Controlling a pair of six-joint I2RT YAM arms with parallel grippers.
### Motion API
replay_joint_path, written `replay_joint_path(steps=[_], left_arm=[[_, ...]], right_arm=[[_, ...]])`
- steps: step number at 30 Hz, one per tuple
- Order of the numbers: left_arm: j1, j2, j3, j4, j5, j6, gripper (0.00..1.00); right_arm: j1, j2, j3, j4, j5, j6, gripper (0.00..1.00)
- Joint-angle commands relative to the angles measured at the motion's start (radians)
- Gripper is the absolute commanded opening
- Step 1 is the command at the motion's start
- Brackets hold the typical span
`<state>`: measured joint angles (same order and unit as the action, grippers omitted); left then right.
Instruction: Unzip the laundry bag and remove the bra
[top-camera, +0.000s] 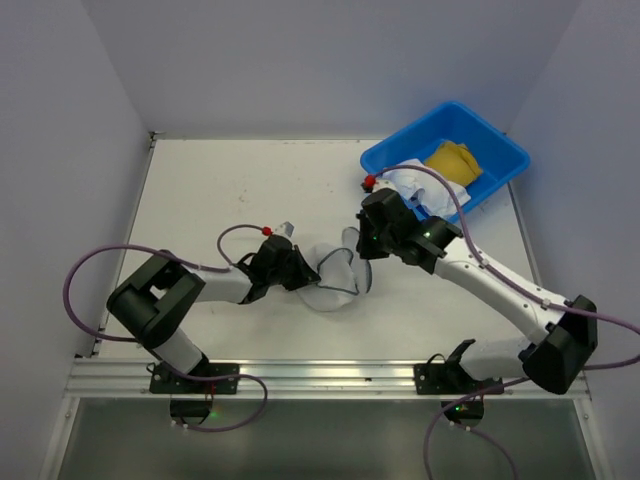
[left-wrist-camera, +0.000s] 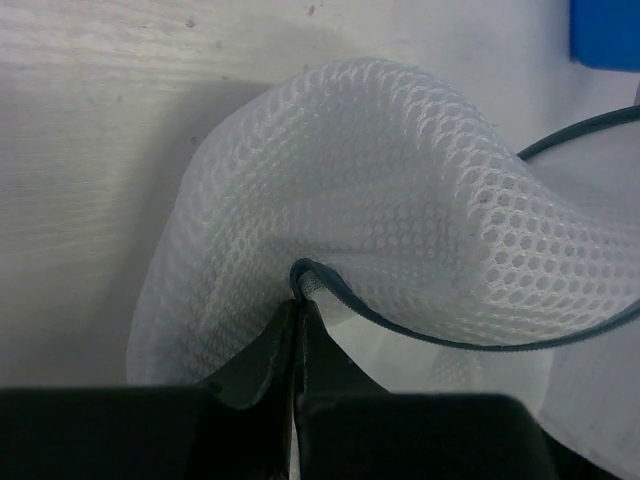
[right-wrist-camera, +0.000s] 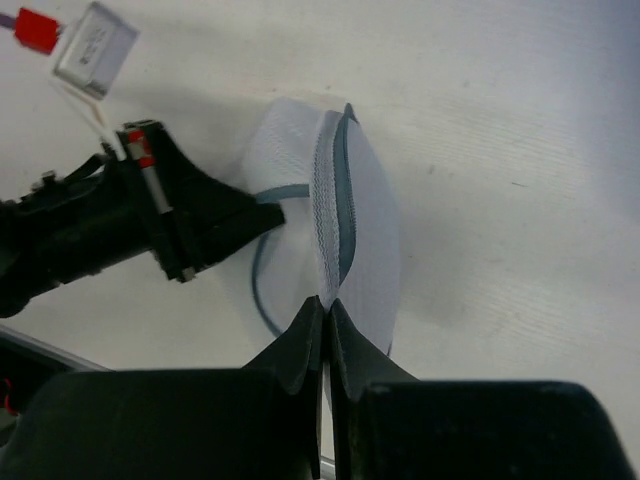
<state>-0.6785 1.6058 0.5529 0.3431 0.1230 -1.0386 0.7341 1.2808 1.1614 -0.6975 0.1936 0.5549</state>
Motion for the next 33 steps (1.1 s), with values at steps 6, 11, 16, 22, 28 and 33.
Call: replay_joint_path(steps=[6, 11, 16, 22, 28, 33], left_arm=[[-0.039, 0.046, 0.027, 0.066, -0.017, -0.044, 0.0], [-0.039, -0.004, -0.014, 0.051, -0.039, -0.04, 0.0], [-0.039, -0.02, -0.041, 0.04, -0.034, -0.031, 0.0], [-0.038, -0.07, -0.085, 0.021, -0.06, -0.023, 0.0], [-0.038, -0.204, -0.119, -0.088, -0.117, 0.003, 0.15], [-0.036, -0.346, -0.116, -0.208, -0.227, 0.037, 0.42]], right_arm=[[0.126, 0.231, 0.037, 0.188, -0.164, 0.025, 0.0], [0.137, 0.365, 0.015, 0.309, -0.197, 0.043, 0.0], [0.143, 0.416, -0.09, 0.486, -0.384, 0.082, 0.0], [0.14, 0.448, -0.219, 0.679, -0.45, 0.157, 0.0], [0.131, 0.453, -0.252, 0.742, -0.459, 0.171, 0.0], [0.129, 0.459, -0.261, 0.759, -0.461, 0.169, 0.0]])
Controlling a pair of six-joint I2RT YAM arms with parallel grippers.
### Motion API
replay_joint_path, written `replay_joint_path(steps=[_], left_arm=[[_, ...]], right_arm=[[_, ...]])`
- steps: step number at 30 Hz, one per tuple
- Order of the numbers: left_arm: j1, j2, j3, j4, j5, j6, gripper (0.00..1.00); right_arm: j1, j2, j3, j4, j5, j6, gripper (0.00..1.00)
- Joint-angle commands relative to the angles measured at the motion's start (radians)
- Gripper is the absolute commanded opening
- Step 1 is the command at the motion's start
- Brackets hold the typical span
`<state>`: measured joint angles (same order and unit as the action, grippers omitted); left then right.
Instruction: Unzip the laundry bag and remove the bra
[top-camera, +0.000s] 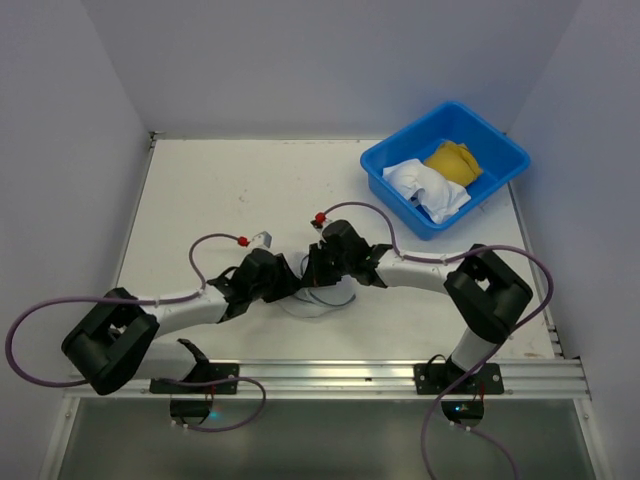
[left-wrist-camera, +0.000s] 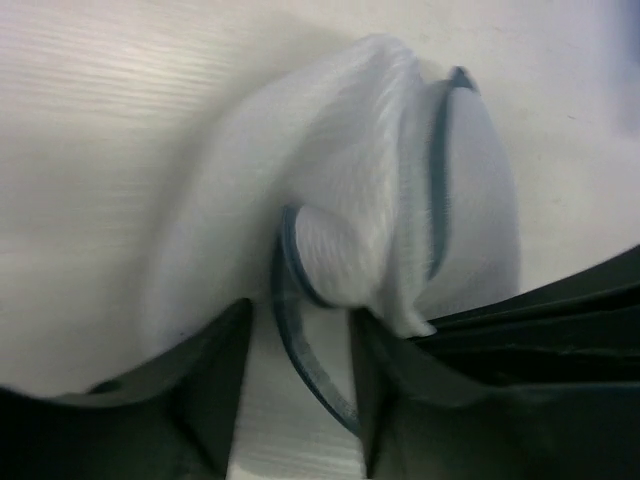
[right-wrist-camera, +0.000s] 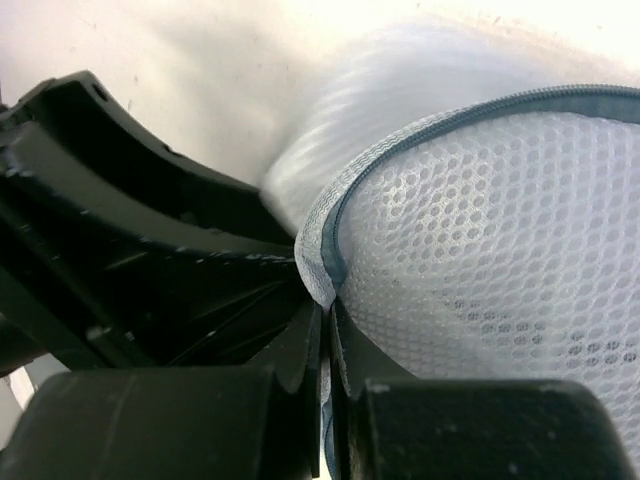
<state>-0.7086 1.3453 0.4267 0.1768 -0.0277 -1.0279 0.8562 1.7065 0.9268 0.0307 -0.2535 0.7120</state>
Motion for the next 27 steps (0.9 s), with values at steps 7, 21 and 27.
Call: replay_joint_path(steps=[7, 21, 27], left_arm=[[0.001, -0.198, -0.012, -0.141, -0.109, 0.025, 0.7], [0.037, -0.518, -0.037, -0.304, -0.215, 0.046, 0.66], [0.133, -0.451, -0.058, -0.347, -0.158, 0.097, 0.54]], right_arm=[[0.007, 0.018, -0.037, 0.035, -0.006, 0.006, 0.0], [0.007, -0.021, -0.022, -0.011, 0.045, -0.031, 0.0], [0.007, -0.048, -0.013, -0.028, 0.063, -0.055, 0.0]])
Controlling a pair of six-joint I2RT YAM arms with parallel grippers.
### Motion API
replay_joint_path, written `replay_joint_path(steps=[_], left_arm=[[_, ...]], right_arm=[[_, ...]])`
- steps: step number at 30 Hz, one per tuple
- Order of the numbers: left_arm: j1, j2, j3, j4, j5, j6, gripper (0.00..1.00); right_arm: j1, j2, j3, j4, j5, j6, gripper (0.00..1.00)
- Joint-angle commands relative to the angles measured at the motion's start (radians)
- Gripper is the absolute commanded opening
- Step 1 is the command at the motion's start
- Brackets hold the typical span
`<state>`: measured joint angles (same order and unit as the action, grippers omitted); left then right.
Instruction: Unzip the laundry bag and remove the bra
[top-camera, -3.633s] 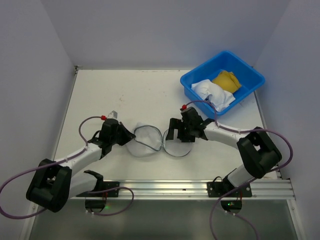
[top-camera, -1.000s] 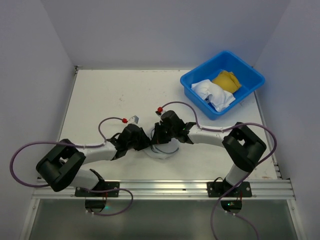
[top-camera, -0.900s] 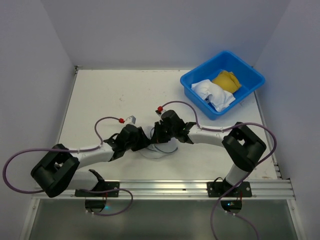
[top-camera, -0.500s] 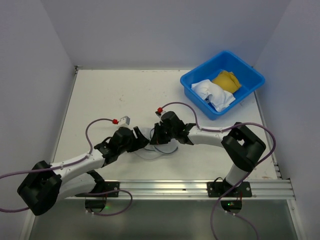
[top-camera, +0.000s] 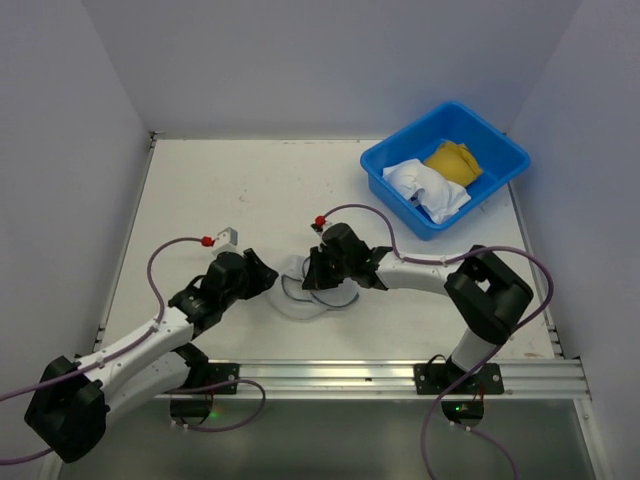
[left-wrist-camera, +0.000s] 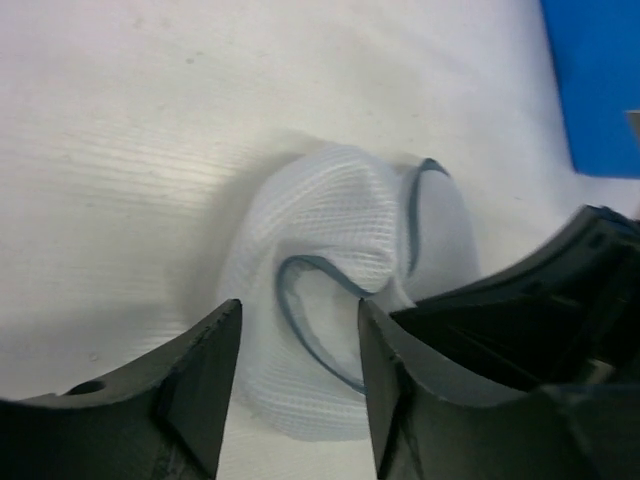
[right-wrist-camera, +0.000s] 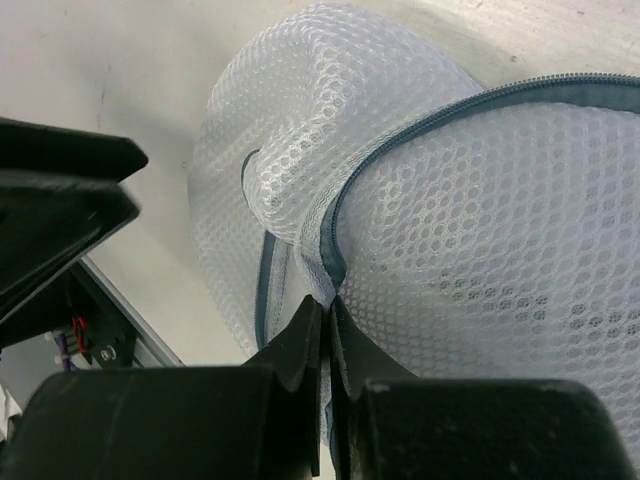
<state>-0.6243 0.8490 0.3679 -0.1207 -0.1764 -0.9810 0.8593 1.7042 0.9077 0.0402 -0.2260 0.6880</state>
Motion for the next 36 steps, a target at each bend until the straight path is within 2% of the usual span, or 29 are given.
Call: replay_joint_path(steps=[1, 4, 9, 17, 24, 28, 31, 36], left_arm=[[0.06, 0.064, -0.004, -0.042, 0.008, 0.057, 0.51], [0.089, 0.137, -0.024, 0.018, 0.076, 0.073, 0.41], [0.089, 0.252, -0.038, 0.183, 0.147, 0.073, 0.3], [0.074, 0.377, -0.018, 0.303, 0.242, 0.059, 0.01], [0.015, 0.417, 0.016, 0.34, 0.219, 0.022, 0.0], [0.006, 0.421, 0.039, 0.323, 0.198, 0.01, 0.0], [0.002, 0.423, 0.057, 0.305, 0.189, 0.005, 0.0], [-0.014, 0.45, 0.086, 0.303, 0.187, -0.007, 0.0]], right_arm=[[0.004, -0.051, 0.008, -0.037, 0.039, -0.036, 0.0], [0.004, -0.064, 0.014, -0.072, 0.047, -0.047, 0.0], [0.004, -0.087, 0.019, -0.092, 0.062, -0.058, 0.0], [0.004, -0.161, 0.06, -0.2, 0.134, -0.107, 0.0], [0.006, -0.195, 0.223, -0.442, 0.223, -0.169, 0.0], [0.006, -0.198, 0.298, -0.562, 0.224, -0.191, 0.0], [0.009, -0.193, 0.338, -0.598, 0.193, -0.193, 0.0], [0.032, -0.138, 0.326, -0.56, 0.129, -0.166, 0.0]])
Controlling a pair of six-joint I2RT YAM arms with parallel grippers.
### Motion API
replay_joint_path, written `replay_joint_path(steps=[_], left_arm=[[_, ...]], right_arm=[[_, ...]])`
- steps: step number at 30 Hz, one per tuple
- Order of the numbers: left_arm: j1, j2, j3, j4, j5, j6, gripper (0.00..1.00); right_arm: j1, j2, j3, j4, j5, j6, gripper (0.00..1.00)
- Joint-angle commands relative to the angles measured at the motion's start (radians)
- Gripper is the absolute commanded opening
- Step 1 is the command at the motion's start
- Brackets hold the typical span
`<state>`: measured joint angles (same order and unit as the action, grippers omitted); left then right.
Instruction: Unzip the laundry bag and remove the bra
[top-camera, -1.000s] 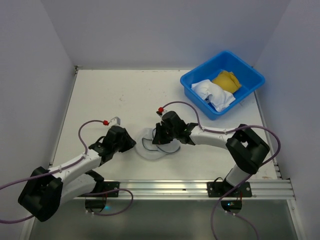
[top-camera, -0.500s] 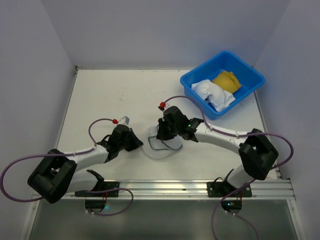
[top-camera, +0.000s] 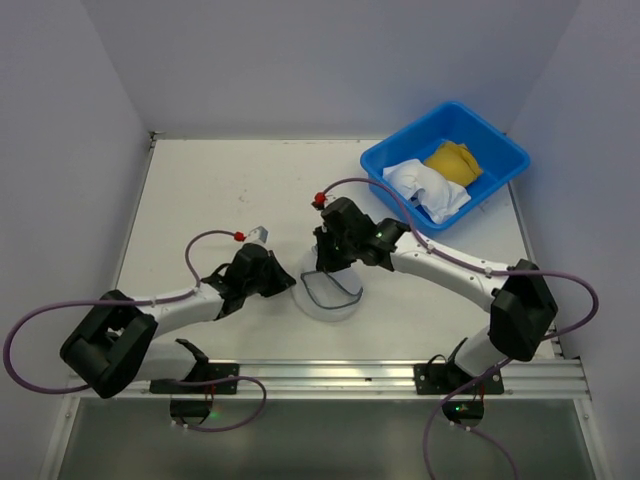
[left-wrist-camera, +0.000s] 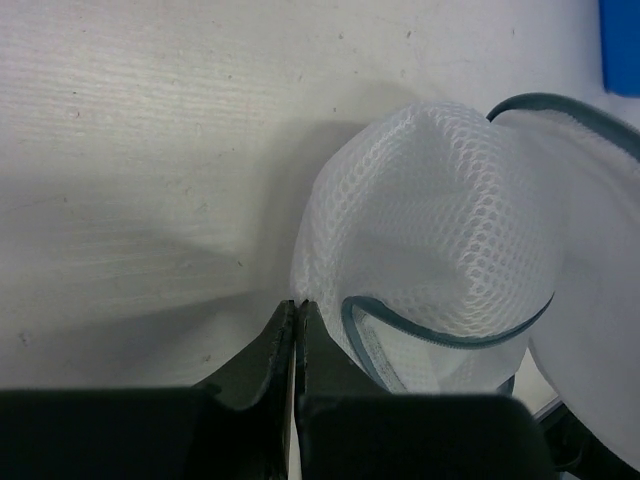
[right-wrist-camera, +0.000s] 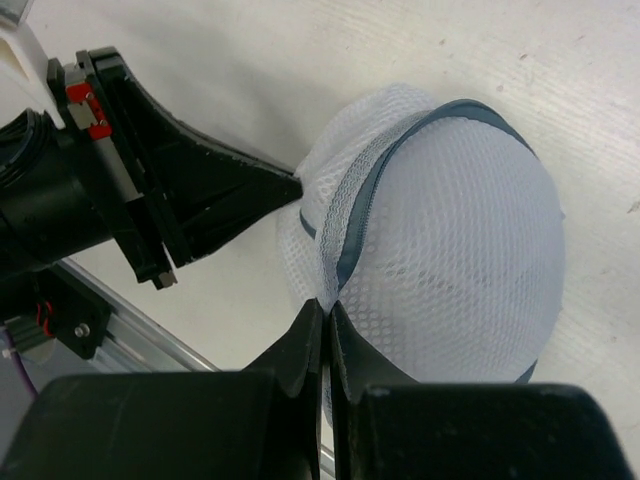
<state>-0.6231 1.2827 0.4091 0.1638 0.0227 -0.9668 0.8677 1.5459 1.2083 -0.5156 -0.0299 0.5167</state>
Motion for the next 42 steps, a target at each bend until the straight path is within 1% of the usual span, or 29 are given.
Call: replay_joint_path(steps=[1, 6, 9, 10, 12, 13, 16, 20, 21, 23, 24, 26, 27, 29, 30, 31, 32, 33, 35, 36, 37, 38, 40, 41, 42], left_arm=[[-0.018, 0.023, 0.048, 0.019, -0.012, -0.026, 0.0], [-0.029, 0.049, 0.042, 0.043, -0.017, -0.052, 0.0], [-0.029, 0.052, 0.037, 0.057, -0.017, -0.061, 0.0], [-0.029, 0.052, 0.036, 0.059, -0.017, -0.062, 0.0], [-0.029, 0.05, 0.03, 0.062, -0.017, -0.066, 0.0], [-0.029, 0.05, 0.027, 0.062, -0.042, -0.066, 0.0], [-0.029, 0.043, 0.005, 0.068, -0.055, -0.07, 0.0], [-0.027, 0.03, -0.027, 0.072, -0.079, -0.07, 0.0], [-0.026, 0.029, -0.029, 0.069, -0.081, -0.069, 0.0], [-0.023, 0.014, -0.029, 0.048, -0.086, -0.062, 0.03], [-0.021, 0.004, -0.029, 0.039, -0.087, -0.061, 0.1], [-0.009, -0.04, -0.027, 0.001, -0.098, -0.058, 0.18], [-0.003, -0.061, -0.026, -0.018, -0.102, -0.056, 0.27], [0.011, -0.13, -0.012, -0.082, -0.133, -0.046, 0.36], [0.017, -0.155, -0.004, -0.113, -0.15, -0.04, 0.48], [0.022, -0.196, 0.006, -0.142, -0.182, -0.033, 0.55], [0.037, -0.213, 0.032, -0.224, -0.196, -0.02, 0.61], [0.048, -0.23, 0.045, -0.254, -0.207, -0.009, 0.72], [0.082, -0.269, 0.088, -0.334, -0.231, 0.029, 0.8], [0.095, -0.278, 0.102, -0.357, -0.233, 0.042, 0.85], [0.126, -0.292, 0.127, -0.381, -0.236, 0.056, 0.87], [0.14, -0.298, 0.141, -0.421, -0.239, 0.083, 0.89], [0.167, -0.313, 0.177, -0.454, -0.253, 0.106, 0.93], [0.171, -0.316, 0.189, -0.481, -0.26, 0.125, 0.94], [0.174, -0.321, 0.198, -0.492, -0.267, 0.131, 0.95]], right_arm=[[0.034, 0.032, 0.017, 0.02, -0.079, 0.014, 0.0], [0.066, 0.121, -0.032, 0.143, -0.189, 0.071, 0.0], [0.07, 0.166, -0.101, 0.274, -0.238, 0.134, 0.0], [0.07, 0.19, -0.14, 0.345, -0.245, 0.166, 0.0], [0.07, 0.22, -0.174, 0.412, -0.269, 0.192, 0.0], [0.07, 0.233, -0.191, 0.478, -0.304, 0.219, 0.0], [0.07, 0.282, -0.262, 0.593, -0.35, 0.25, 0.05], [0.07, 0.348, -0.277, 0.65, -0.38, 0.252, 0.13], [0.068, 0.353, -0.277, 0.657, -0.38, 0.255, 0.18], [0.068, 0.353, -0.282, 0.66, -0.377, 0.255, 0.24], [0.068, 0.341, -0.282, 0.652, -0.372, 0.252, 0.31], [0.068, 0.319, -0.277, 0.631, -0.348, 0.241, 0.38], [0.068, 0.294, -0.274, 0.606, -0.337, 0.224, 0.43], [0.07, 0.266, -0.265, 0.583, -0.317, 0.209, 0.48], [0.068, 0.243, -0.26, 0.565, -0.311, 0.198, 0.53], [0.068, 0.232, -0.253, 0.554, -0.311, 0.192, 0.55], [0.07, 0.221, -0.247, 0.543, -0.311, 0.187, 0.58], [0.071, 0.211, -0.24, 0.522, -0.311, 0.175, 0.62], [0.07, 0.178, -0.222, 0.5, -0.308, 0.161, 0.66], [0.071, 0.168, -0.214, 0.467, -0.298, 0.145, 0.67], [0.073, 0.148, -0.193, 0.445, -0.292, 0.134, 0.7], [0.073, 0.138, -0.179, 0.424, -0.286, 0.123, 0.77], [0.08, 0.12, -0.132, 0.347, -0.25, 0.085, 0.84], [0.083, 0.105, -0.113, 0.321, -0.233, 0.072, 0.9], [0.088, 0.099, -0.095, 0.263, -0.214, 0.051, 0.93]])
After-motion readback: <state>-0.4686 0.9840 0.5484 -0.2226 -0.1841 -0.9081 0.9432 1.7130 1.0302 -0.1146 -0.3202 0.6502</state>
